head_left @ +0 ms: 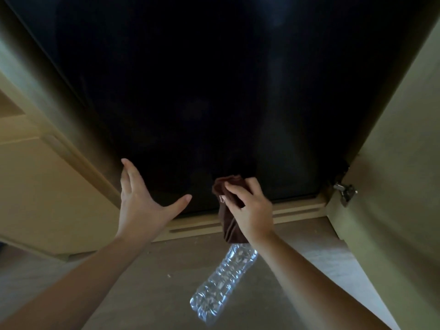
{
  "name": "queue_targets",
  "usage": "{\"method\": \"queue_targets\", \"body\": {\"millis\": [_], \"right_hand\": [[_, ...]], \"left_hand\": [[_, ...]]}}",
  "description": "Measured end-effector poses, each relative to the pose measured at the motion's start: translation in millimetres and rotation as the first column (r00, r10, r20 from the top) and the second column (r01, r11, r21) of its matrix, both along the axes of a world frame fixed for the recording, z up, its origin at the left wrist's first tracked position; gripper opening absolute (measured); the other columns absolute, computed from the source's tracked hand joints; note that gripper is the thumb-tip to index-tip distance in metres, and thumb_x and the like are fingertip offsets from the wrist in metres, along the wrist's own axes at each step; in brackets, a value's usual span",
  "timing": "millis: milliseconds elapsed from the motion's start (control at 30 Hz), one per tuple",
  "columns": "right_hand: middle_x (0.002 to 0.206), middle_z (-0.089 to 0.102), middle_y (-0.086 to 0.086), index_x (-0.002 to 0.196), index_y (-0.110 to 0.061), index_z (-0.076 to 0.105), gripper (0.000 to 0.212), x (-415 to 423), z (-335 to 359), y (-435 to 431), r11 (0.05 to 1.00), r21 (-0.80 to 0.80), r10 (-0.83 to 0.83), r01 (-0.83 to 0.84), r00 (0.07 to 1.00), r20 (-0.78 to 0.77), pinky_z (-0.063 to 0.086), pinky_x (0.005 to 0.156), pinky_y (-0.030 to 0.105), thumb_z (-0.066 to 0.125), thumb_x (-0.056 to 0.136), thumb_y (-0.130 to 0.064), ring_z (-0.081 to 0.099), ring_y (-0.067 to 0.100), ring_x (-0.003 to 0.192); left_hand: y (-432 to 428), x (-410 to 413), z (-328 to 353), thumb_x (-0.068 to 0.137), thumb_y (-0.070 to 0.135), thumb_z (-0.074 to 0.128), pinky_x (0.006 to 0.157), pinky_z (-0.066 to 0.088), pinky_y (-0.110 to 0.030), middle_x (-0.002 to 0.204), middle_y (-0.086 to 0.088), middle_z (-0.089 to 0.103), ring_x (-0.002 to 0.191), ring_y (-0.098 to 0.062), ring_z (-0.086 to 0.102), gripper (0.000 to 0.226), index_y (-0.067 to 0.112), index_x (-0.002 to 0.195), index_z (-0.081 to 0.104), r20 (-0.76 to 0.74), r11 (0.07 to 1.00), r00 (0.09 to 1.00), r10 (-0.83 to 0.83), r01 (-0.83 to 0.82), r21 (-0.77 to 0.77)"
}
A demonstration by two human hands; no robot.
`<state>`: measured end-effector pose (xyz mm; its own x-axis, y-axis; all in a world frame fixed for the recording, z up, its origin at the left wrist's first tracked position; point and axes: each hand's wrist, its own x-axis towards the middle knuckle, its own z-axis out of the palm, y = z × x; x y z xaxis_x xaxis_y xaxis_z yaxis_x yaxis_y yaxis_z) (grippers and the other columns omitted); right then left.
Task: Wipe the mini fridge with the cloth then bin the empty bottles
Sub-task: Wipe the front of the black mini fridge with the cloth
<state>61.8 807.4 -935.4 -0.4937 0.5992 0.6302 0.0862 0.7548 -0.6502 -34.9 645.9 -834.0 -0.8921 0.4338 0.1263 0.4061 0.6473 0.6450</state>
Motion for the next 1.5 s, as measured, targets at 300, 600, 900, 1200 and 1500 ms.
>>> {"method": "queue_targets", "body": {"millis": [300,600,900,1200,1500], "right_hand": [[0.1,0.059,0.019,0.097,-0.001,0.069,0.025,70.0,-14.6,81.3,0.914,-0.253,-0.347,0.318,0.935,-0.075,0.036,0.089,0.004,0.074,0.073,-0.003,0.054,0.012,0.095],[0.108,0.05,0.016,0.115,0.0,0.06,0.035,61.1,5.7,87.1,0.837,-0.401,-0.492,0.372,0.832,-0.256,0.034,0.087,0.0,0.067,0.082,-0.01,0.047,0.002,0.097],[0.123,0.054,0.021,0.124,-0.004,0.055,0.04,48.6,-38.4,72.3,0.585,-0.713,-0.614,0.387,0.786,-0.077,0.029,0.084,0.0,0.062,0.086,-0.012,0.053,0.027,0.112],[0.114,0.051,0.008,0.118,-0.01,0.06,0.037,41.2,5.2,74.5,0.686,-0.674,-0.568,0.274,0.781,-0.26,0.038,0.095,0.009,0.067,0.081,-0.011,0.053,0.009,0.104],[0.117,0.062,0.016,0.121,-0.002,0.058,0.037,44.6,-51.4,64.2,0.465,-0.807,-0.626,0.363,0.78,-0.009,0.038,0.083,0.013,0.062,0.086,-0.012,0.056,0.017,0.105]], "left_hand": [[4.5,0.9,-3.0,0.06,0.047,0.077,0.112,0.021,-0.042,0.154,-0.006,0.002,0.141,-0.027,0.01,0.132,0.018,0.144,-0.02,-0.075,0.999,0.997,0.009,-0.011,-0.031],[2.2,-0.7,0.8,0.059,0.046,0.079,0.112,0.022,-0.041,0.155,-0.004,0.0,0.141,-0.025,0.011,0.135,0.019,0.142,-0.024,-0.043,0.998,0.998,-0.041,0.039,-0.053],[-0.9,-3.0,0.2,0.061,0.044,0.078,0.111,0.023,-0.041,0.154,-0.003,0.0,0.141,-0.024,0.012,0.132,0.019,0.142,-0.024,-0.051,0.998,0.998,-0.043,0.041,-0.042],[-1.5,-5.1,-0.3,0.06,0.046,0.077,0.112,0.023,-0.042,0.154,-0.001,0.001,0.141,-0.022,0.013,0.133,0.021,0.142,-0.025,-0.024,0.998,0.998,-0.06,0.059,-0.036],[-8.1,-8.3,-1.3,0.06,0.047,0.077,0.112,0.022,-0.042,0.154,0.001,0.0,0.14,-0.022,0.013,0.134,0.021,0.141,-0.026,-0.042,0.993,0.994,-0.1,0.097,-0.07]]}}
